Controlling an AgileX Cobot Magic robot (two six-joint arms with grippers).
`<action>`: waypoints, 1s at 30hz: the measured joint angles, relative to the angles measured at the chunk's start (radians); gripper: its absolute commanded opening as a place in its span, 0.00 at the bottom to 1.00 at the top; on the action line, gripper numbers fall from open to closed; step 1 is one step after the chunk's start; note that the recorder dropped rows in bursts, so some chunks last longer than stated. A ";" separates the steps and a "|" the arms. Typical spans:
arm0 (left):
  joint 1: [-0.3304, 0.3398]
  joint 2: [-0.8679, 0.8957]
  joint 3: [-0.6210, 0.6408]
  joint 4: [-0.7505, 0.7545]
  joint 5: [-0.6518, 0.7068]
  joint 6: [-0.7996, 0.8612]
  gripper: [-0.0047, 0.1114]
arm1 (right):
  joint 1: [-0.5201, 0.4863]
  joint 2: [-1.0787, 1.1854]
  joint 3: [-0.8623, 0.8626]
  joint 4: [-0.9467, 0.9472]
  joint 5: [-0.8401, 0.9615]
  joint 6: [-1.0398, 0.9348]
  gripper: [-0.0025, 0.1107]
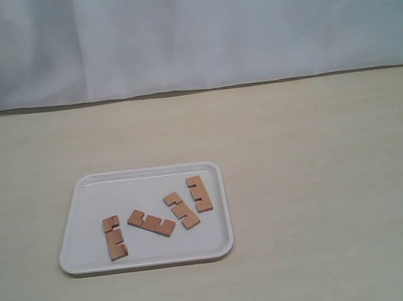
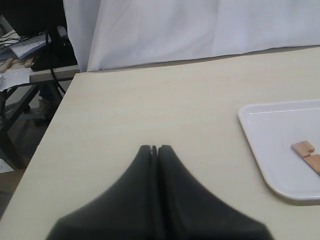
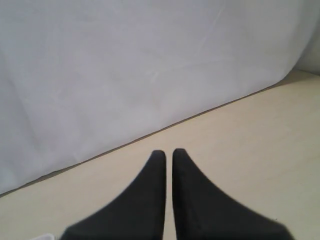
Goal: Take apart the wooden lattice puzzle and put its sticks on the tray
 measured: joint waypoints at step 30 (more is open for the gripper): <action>0.000 0.000 0.000 0.000 0.000 0.000 0.04 | 0.000 0.000 0.124 0.252 -0.420 -0.200 0.06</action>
